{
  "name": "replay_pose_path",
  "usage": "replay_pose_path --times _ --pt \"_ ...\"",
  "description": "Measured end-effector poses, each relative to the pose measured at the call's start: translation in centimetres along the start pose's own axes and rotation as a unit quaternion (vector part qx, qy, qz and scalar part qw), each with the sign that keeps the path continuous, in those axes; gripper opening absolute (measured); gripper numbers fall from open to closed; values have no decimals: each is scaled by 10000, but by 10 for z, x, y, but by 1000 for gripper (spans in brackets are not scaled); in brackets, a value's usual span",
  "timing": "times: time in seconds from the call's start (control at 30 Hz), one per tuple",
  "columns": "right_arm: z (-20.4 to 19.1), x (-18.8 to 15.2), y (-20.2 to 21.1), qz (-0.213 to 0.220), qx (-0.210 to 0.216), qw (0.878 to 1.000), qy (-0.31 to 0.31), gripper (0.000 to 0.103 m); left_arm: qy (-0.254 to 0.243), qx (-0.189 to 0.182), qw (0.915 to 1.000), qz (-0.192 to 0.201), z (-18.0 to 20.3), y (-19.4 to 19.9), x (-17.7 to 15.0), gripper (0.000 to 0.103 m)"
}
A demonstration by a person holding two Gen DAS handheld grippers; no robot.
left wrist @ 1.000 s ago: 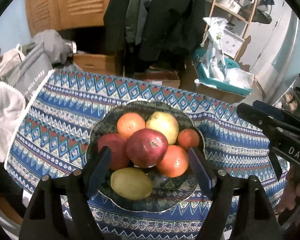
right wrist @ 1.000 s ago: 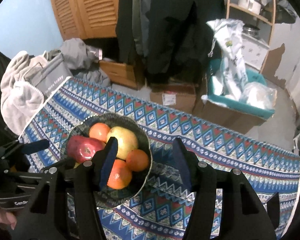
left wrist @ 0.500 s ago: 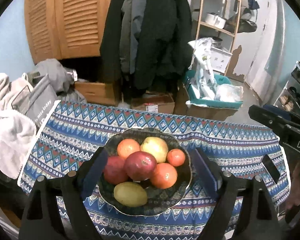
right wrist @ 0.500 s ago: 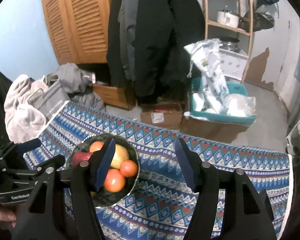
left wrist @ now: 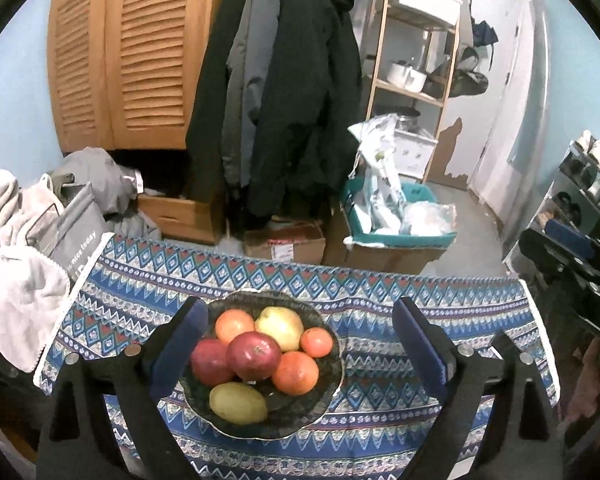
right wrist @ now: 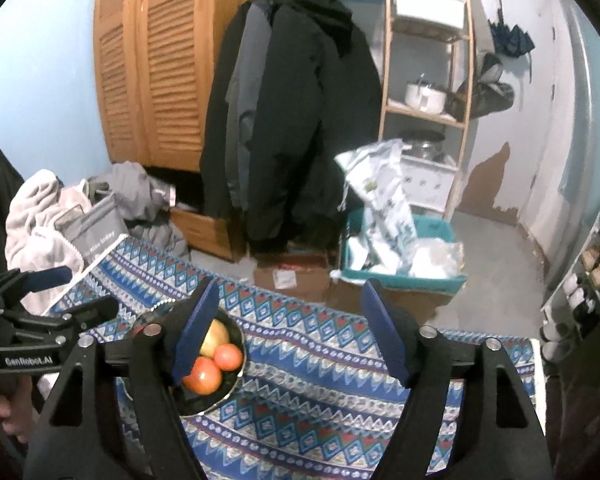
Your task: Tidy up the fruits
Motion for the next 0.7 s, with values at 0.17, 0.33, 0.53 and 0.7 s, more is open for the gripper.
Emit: replay_pose_path --times 0.17,0.33,0.53,0.7 --pt "20 7 20 214 -256 9994 32 78 15 4 9999 149 4 8 9 98" --pt "41 12 34 374 -576 9976 8 80 -35 35 9993 372 9 16 17 101" --pt "63 9 44 444 -845 9954 -96 80 -96 -21 9988 487 18 22 23 102" --pt "76 4 45 405 -987 9941 -193 80 -153 20 9987 485 25 21 25 102"
Point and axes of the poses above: each gripper's, at about its wrist camera, not at the fingertips, and y roughly against the way its jaws point, z to its right, x to its top, the point moved 8 cm from there along -y, roughly the way its jaws point, and after that the axes turned 8 degrees about z, right-handed, at the moved point
